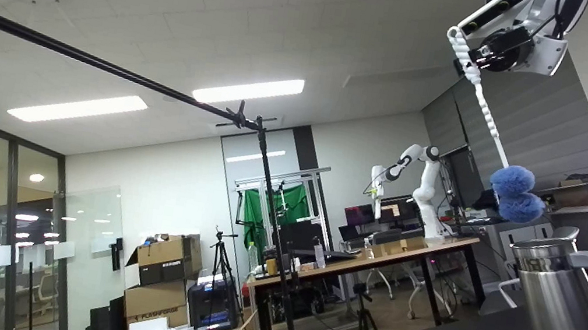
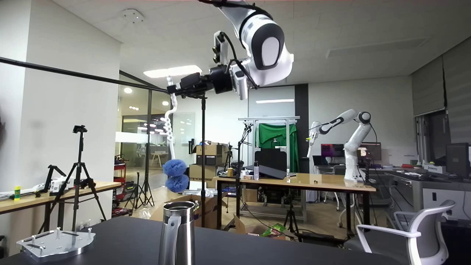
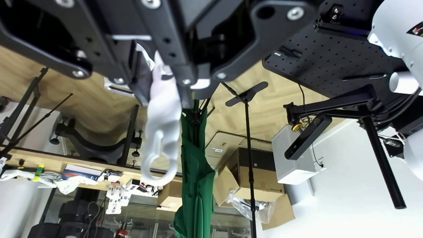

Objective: Put the flask inside the flask and use it to scrub the inside

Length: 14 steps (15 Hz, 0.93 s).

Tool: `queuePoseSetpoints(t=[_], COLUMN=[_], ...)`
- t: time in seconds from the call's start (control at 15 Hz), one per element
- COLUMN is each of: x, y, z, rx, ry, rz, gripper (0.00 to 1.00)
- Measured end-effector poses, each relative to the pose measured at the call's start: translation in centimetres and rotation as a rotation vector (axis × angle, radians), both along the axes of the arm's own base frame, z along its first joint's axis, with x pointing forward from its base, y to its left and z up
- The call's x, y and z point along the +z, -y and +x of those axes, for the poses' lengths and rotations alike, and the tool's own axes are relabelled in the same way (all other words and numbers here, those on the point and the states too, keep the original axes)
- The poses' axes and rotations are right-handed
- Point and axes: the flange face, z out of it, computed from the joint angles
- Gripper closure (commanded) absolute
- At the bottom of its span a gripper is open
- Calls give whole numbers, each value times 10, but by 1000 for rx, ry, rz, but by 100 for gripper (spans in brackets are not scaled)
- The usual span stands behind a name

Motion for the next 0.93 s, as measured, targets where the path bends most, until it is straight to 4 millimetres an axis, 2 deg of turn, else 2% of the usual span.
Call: queuePoseSetpoints(t=[0.4,0.93], x=[-20,-71], y=[24,26], z=[-9,-2], rx=[-36,-32], ry=[-39,-106], rz=[0,28], gripper=[94,94])
